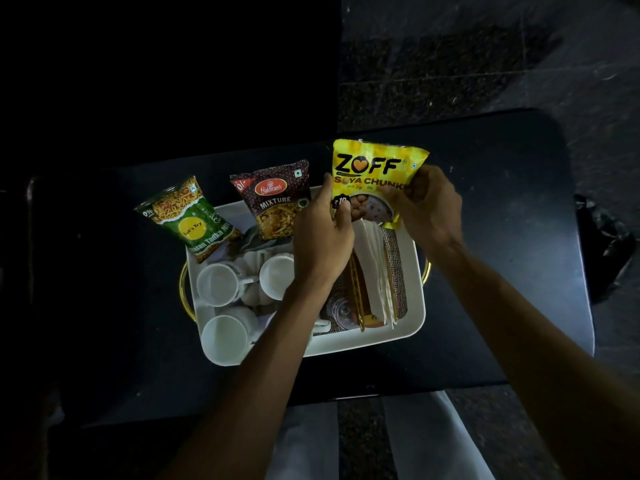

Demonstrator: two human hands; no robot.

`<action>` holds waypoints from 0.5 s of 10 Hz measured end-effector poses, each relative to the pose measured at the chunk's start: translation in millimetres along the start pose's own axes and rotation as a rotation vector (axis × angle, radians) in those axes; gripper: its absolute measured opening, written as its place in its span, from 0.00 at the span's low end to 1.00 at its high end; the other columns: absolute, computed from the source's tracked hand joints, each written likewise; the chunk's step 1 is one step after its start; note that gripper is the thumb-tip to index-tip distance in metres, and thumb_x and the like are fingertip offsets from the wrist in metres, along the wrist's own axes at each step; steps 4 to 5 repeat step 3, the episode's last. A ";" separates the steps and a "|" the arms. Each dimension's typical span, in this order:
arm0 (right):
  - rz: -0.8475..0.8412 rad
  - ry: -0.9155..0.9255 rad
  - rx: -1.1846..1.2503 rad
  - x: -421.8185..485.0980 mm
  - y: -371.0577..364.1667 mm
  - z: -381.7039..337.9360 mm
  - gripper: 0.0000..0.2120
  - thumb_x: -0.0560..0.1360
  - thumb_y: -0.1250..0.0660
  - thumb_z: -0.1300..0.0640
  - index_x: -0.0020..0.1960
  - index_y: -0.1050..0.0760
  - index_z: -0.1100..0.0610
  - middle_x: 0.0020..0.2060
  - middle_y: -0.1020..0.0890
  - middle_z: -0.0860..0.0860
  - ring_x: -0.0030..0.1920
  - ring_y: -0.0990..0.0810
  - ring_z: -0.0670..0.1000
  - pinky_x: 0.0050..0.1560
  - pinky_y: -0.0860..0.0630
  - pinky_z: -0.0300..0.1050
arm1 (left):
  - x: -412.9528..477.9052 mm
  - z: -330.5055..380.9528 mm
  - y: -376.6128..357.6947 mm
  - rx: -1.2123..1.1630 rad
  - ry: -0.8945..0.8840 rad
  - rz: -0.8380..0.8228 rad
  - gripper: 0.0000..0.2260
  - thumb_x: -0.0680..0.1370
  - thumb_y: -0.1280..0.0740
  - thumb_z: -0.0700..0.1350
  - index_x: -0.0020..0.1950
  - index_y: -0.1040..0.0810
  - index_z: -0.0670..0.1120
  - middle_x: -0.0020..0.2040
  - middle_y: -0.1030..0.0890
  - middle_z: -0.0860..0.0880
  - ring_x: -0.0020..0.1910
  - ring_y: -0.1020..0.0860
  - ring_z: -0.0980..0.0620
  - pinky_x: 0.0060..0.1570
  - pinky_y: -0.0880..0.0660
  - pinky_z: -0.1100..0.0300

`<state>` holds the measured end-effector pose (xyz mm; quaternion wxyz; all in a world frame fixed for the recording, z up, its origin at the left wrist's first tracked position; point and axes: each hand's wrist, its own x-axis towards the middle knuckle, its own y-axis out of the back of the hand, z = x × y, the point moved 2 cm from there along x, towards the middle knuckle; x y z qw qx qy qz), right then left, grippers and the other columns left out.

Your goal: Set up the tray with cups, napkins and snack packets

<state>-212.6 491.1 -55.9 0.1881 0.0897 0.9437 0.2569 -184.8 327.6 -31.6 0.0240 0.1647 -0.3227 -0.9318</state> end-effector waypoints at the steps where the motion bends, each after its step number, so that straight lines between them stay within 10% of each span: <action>1: 0.052 0.010 0.031 -5.4 5.2 -2.0 0.22 0.74 0.26 0.53 0.64 0.27 0.59 0.48 0.20 0.44 0.42 0.22 0.32 0.39 0.27 0.22 | -7.0 5.7 4.3 0.012 -0.057 0.031 0.24 0.84 0.38 0.44 0.80 0.38 0.44 0.62 0.18 0.37 0.50 0.17 0.39 0.40 0.26 0.63; 2: 0.103 0.092 -0.064 -13.2 12.2 -4.8 0.21 0.76 0.29 0.54 0.66 0.30 0.59 0.56 0.23 0.49 0.51 0.20 0.43 0.47 0.22 0.32 | -16.8 11.7 10.5 0.052 -0.181 0.039 0.24 0.84 0.38 0.44 0.80 0.38 0.43 0.69 0.23 0.39 0.62 0.19 0.41 0.53 0.20 0.62; 3: 0.152 0.239 -0.192 -27.7 17.8 -16.0 0.25 0.77 0.32 0.55 0.71 0.34 0.60 0.65 0.30 0.56 0.64 0.28 0.54 0.61 0.25 0.45 | -25.4 12.9 19.1 0.163 -0.292 0.090 0.24 0.84 0.39 0.43 0.80 0.38 0.41 0.81 0.39 0.42 0.80 0.38 0.45 0.74 0.37 0.60; 5: 0.152 0.239 -0.192 -27.7 17.8 -16.0 0.25 0.77 0.32 0.55 0.71 0.34 0.60 0.65 0.30 0.56 0.64 0.28 0.54 0.61 0.25 0.45 | -25.4 12.9 19.1 0.163 -0.292 0.090 0.24 0.84 0.39 0.43 0.80 0.38 0.41 0.81 0.39 0.42 0.80 0.38 0.45 0.74 0.37 0.60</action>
